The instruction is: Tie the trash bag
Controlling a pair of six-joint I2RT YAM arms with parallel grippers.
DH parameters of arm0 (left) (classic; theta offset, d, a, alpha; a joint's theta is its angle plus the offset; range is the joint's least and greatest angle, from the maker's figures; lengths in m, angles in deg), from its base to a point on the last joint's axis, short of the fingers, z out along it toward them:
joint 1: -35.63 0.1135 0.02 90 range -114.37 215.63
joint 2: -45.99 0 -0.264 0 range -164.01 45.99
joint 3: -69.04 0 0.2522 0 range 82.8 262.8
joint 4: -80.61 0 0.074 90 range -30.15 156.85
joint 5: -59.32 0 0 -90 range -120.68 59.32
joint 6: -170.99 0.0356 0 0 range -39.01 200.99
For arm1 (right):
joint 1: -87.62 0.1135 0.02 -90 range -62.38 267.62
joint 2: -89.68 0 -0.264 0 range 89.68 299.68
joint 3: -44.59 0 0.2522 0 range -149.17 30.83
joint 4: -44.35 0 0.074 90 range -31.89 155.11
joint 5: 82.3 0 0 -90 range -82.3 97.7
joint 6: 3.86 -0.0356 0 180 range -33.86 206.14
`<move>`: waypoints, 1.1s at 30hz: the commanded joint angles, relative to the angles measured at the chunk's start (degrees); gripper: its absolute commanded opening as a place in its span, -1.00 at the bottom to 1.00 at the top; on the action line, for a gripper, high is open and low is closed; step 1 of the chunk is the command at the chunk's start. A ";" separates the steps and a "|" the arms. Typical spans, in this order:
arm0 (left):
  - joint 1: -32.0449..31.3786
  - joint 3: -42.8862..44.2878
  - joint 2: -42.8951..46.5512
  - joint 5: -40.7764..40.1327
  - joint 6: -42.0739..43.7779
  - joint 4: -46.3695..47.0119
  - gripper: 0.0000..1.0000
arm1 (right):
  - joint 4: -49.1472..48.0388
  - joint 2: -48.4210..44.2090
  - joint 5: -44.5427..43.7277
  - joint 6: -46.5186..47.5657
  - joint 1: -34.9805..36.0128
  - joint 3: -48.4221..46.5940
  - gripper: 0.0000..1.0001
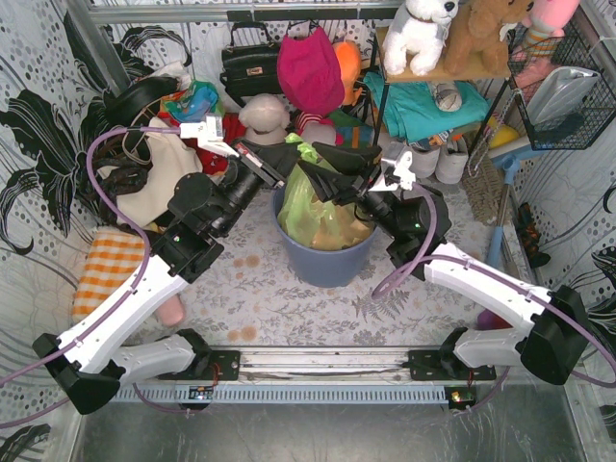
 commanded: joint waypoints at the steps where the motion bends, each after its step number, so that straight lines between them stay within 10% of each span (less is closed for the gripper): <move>1: -0.25 -0.36 0.70 0.73 1.09 4.72 -1.00 | 0.53 -0.75 2.05 2.42 -0.06 -4.08 -0.08; 33: -0.27 -0.09 -0.09 1.59 1.07 5.16 -1.00 | 6.37 -0.91 3.11 9.08 -0.06 -8.62 -0.40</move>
